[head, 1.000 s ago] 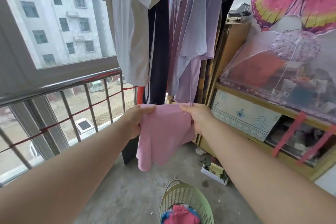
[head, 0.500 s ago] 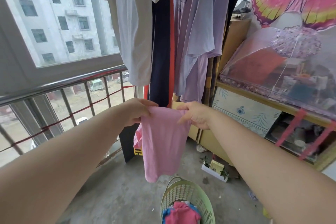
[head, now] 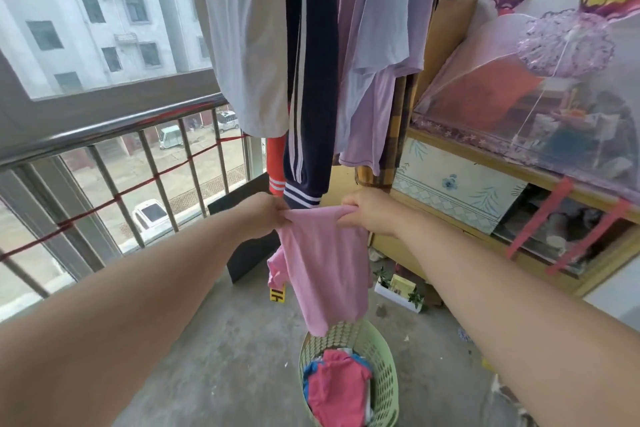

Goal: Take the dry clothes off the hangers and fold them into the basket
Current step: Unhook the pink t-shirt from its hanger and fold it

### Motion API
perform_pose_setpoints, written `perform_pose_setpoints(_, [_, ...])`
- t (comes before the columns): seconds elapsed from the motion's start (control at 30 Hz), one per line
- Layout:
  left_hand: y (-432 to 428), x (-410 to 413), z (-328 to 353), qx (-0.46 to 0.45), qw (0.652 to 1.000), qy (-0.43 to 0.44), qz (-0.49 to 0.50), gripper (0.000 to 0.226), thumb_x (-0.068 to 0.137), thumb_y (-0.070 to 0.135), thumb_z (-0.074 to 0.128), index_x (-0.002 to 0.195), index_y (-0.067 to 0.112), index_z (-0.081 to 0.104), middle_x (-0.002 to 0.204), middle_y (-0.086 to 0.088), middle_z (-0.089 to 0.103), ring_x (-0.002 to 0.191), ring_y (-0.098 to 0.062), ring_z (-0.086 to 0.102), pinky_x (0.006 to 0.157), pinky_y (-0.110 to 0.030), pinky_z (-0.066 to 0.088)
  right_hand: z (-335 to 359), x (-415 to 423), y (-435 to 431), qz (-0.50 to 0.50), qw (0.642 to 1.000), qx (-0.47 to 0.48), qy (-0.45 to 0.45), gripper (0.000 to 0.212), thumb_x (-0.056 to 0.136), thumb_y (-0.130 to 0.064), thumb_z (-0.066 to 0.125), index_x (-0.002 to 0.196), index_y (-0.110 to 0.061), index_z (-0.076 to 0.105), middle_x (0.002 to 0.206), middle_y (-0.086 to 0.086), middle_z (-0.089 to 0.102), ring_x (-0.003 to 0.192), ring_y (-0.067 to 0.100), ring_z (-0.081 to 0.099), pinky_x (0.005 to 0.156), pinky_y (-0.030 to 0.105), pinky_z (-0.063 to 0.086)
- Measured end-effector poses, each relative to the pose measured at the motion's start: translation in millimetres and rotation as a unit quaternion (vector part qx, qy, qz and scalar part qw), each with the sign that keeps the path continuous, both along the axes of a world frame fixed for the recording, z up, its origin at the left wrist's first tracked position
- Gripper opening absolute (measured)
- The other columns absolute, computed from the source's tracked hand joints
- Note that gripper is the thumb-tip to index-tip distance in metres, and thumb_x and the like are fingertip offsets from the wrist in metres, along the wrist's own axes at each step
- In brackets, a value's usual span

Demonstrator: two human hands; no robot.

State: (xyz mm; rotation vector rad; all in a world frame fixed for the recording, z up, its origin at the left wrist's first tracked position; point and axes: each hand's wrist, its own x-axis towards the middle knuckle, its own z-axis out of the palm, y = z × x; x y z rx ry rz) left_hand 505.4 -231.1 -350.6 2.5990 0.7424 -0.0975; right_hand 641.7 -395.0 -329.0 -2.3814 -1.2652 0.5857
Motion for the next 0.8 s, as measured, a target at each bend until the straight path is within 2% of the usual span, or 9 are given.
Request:
perform_pose_setpoints(0.07, [-1, 6, -11, 0.013, 0.999, -0.003, -0.035, 0.027, 0.095, 0.025, 0.052, 0.117, 0.012, 0.061, 0.117, -0.002, 0.056, 0.103, -0.018, 0.050, 0.086, -0.027, 0.040, -4, 3, -3, 0.015, 1.000, -0.009, -0.013, 0.034, 0.086, -0.022, 0.067, 0.058, -0.021, 0.047, 0.063, -0.004, 0.046, 0.063, 0.014, 0.043, 0.055, 0.027, 0.029])
perform_pose_setpoints(0.2, [-4, 19, -38, 0.028, 0.998, 0.017, -0.060, 0.024, 0.094, 0.026, 0.053, 0.111, 0.014, 0.063, 0.101, 0.000, 0.060, 0.092, -0.019, 0.052, 0.074, -0.024, 0.034, -23, 14, -7, 0.023, 0.996, -0.058, -0.066, 0.036, 0.083, -0.023, 0.070, 0.055, -0.018, 0.047, 0.059, -0.001, 0.046, 0.062, 0.017, 0.042, 0.056, 0.030, 0.027])
perform_pose_setpoints(0.3, [-10, 30, -57, 0.028, 0.998, 0.003, -0.065, 0.024, 0.092, 0.030, 0.056, 0.110, 0.019, 0.066, 0.105, 0.001, 0.066, 0.097, -0.020, 0.057, 0.076, -0.025, 0.040, -40, 24, -17, 0.018, 0.991, -0.101, -0.085, 0.022, 0.083, -0.017, 0.069, 0.065, -0.009, 0.059, 0.067, 0.004, 0.052, 0.067, 0.018, 0.046, 0.057, 0.030, 0.030])
perform_pose_setpoints(0.37, [-16, 38, -73, 0.003, 0.998, 0.009, -0.063, 0.020, 0.091, 0.025, 0.058, 0.108, 0.018, 0.067, 0.100, 0.000, 0.068, 0.086, -0.018, 0.059, 0.072, -0.024, 0.042, -57, 32, -24, 0.018, 0.987, -0.131, -0.091, 0.016, 0.083, -0.014, 0.068, 0.069, -0.011, 0.061, 0.075, 0.007, 0.056, 0.071, 0.018, 0.047, 0.055, 0.029, 0.031])
perform_pose_setpoints(0.43, [-22, 46, -92, -0.045, 0.997, 0.032, -0.058, 0.017, 0.087, 0.014, 0.058, 0.101, 0.015, 0.067, 0.090, -0.002, 0.070, 0.073, -0.018, 0.065, 0.068, -0.025, 0.048, -79, 41, -31, 0.019, 0.984, -0.154, -0.088, 0.014, 0.081, -0.012, 0.068, 0.070, -0.014, 0.060, 0.077, 0.008, 0.057, 0.074, 0.018, 0.048, 0.054, 0.028, 0.032])
perform_pose_setpoints(0.57, [-35, 62, -136, -0.100, 0.990, 0.069, -0.075, 0.012, 0.082, 0.006, 0.059, 0.088, 0.013, 0.065, 0.088, -0.007, 0.072, 0.078, -0.020, 0.070, 0.073, -0.030, 0.055, -129, 60, -41, -0.002, 0.979, -0.192, -0.062, 0.028, 0.079, -0.008, 0.066, 0.060, -0.022, 0.051, 0.077, 0.005, 0.059, 0.074, 0.020, 0.053, 0.060, 0.028, 0.038])
perform_pose_setpoints(0.67, [-43, 73, -171, -0.139, 0.984, 0.096, -0.061, 0.013, 0.080, 0.004, 0.060, 0.087, 0.014, 0.064, 0.084, -0.009, 0.074, 0.075, -0.022, 0.071, 0.072, -0.032, 0.056, -173, 75, -47, -0.008, 0.976, -0.214, -0.032, 0.021, 0.077, -0.004, 0.063, 0.065, -0.021, 0.059, 0.080, 0.008, 0.067, 0.072, 0.021, 0.055, 0.056, 0.027, 0.036])
perform_pose_setpoints(0.8, [-52, 88, -218, -0.142, 0.982, 0.119, -0.039, 0.015, 0.082, 0.012, 0.064, 0.097, 0.013, 0.069, 0.088, -0.006, 0.074, 0.077, -0.021, 0.066, 0.066, -0.024, 0.046, -232, 92, -53, -0.033, 0.970, -0.242, -0.005, 0.029, 0.078, -0.001, 0.056, 0.081, -0.024, 0.073, 0.085, 0.001, 0.071, 0.082, 0.023, 0.065, 0.066, 0.026, 0.049])
